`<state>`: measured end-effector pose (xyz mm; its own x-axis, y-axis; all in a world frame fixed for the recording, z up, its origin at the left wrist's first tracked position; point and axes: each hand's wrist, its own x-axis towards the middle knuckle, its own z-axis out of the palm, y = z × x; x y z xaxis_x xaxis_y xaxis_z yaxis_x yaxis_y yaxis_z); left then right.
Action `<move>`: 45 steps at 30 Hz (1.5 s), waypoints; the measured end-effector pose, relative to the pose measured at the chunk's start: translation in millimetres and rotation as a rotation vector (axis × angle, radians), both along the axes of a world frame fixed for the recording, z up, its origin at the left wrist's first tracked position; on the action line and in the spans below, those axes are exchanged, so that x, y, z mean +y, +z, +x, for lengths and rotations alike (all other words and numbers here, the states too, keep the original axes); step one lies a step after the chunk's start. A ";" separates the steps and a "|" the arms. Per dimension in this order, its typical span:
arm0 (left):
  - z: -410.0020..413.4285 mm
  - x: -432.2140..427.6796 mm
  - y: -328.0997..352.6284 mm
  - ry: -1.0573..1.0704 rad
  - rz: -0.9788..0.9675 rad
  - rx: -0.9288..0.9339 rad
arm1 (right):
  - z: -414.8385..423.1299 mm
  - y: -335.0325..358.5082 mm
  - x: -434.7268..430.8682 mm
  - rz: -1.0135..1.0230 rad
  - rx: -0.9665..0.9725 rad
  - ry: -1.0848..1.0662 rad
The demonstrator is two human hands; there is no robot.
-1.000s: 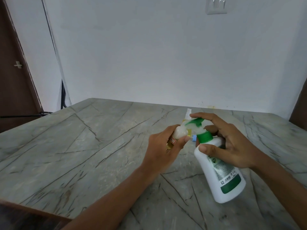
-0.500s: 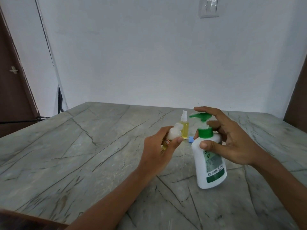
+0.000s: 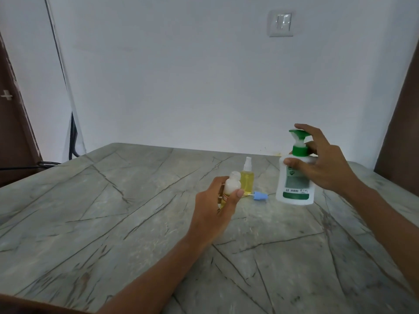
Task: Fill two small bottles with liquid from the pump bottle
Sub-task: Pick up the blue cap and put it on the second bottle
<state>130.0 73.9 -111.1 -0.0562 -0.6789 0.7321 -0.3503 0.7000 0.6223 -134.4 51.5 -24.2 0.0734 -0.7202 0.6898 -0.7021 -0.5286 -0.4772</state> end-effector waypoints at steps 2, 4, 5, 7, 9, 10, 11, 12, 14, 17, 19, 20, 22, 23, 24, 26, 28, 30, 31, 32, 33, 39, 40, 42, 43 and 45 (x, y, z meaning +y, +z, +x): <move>-0.7 -1.1 -1.6 -0.014 0.014 0.004 | -4.9 1.9 -14.6 0.017 -0.003 -0.034; -0.6 -2.3 -2.8 -0.029 0.031 0.011 | -7.9 1.2 -28.0 0.034 0.006 -0.064; -0.2 -3.3 -3.5 -0.035 0.039 0.011 | -9.4 -0.1 -34.2 0.045 0.005 -0.078; 0.5 -5.5 -5.0 -0.028 0.039 -0.003 | -12.3 -2.4 -44.9 0.071 -0.011 -0.100; 1.0 -7.1 -5.9 -0.022 0.042 -0.012 | -15.1 -6.4 -52.8 0.102 -0.019 -0.112; 1.0 -7.4 -6.0 -0.018 0.047 -0.012 | -16.5 -9.2 -55.7 0.117 -0.019 -0.116; 0.9 -7.3 -6.0 -0.016 0.054 -0.008 | -17.6 -12.5 -57.7 0.129 -0.020 -0.119; 0.5 -6.3 -5.5 -0.020 0.067 0.006 | -18.7 -15.9 -58.8 0.141 -0.025 -0.120; 0.6 -4.7 -3.9 -0.032 0.107 0.047 | -20.5 -21.7 -59.6 0.155 -0.054 -0.116; 1.6 -5.3 -2.6 -0.041 0.143 0.082 | -24.1 -27.2 -59.3 0.167 -0.084 -0.112; 2.0 -5.9 -2.3 -0.034 0.159 0.080 | -25.7 -30.0 -58.4 0.185 -0.077 -0.105; 2.4 -6.1 -2.1 -0.028 0.170 0.076 | -26.4 -31.7 -58.6 0.188 -0.077 -0.101; 2.6 -6.3 -1.6 -0.025 0.193 0.086 | -28.4 -35.0 -59.2 0.189 -0.090 -0.087; 3.0 -6.9 -1.9 -0.020 0.196 0.094 | -29.6 -36.2 -59.4 0.192 -0.101 -0.082; 3.6 -8.1 -2.4 -0.008 0.194 0.097 | -31.0 -37.0 -59.0 0.196 -0.115 -0.079; 5.6 -10.7 -3.5 0.022 0.187 0.090 | -34.0 -38.4 -57.7 0.187 -0.150 -0.079; 6.7 -12.1 -3.8 0.034 0.183 0.097 | -35.5 -39.2 -53.3 0.138 -0.165 -0.122; 7.2 -11.3 -2.6 0.043 0.173 0.099 | -33.4 -40.0 -44.6 0.022 -0.113 -0.214; 7.2 -9.9 -1.1 0.054 0.159 0.090 | -29.6 -40.7 -39.0 -0.066 -0.062 -0.261; 7.4 -8.4 0.4 0.062 0.147 0.084 | -23.9 -41.2 -32.9 -0.161 -0.014 -0.290; 7.7 -7.3 1.5 0.064 0.136 0.089 | -15.7 -41.0 -26.3 -0.234 0.018 -0.293; 13.8 -8.9 2.1 0.103 0.124 0.126 | 39.5 -49.1 -8.4 -0.021 0.306 -0.048; 15.0 -10.0 1.9 0.107 0.126 0.133 | 45.2 -54.4 -10.4 0.033 0.352 -0.027; 17.0 -12.0 1.2 0.098 0.132 0.152 | 52.6 -66.6 -16.2 0.118 0.428 -0.023; 17.8 -13.2 0.4 0.088 0.135 0.162 | 54.7 -72.3 -19.6 0.155 0.460 -0.032; 18.8 -14.4 -0.6 0.072 0.140 0.177 | 58.0 -79.6 -24.5 0.235 0.501 -0.062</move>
<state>148.8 59.5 -111.6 0.1172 -0.7723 0.6244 -0.2734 0.5794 0.7679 -76.4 27.0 -103.8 0.3039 -0.8638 0.4018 -0.8996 -0.3990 -0.1774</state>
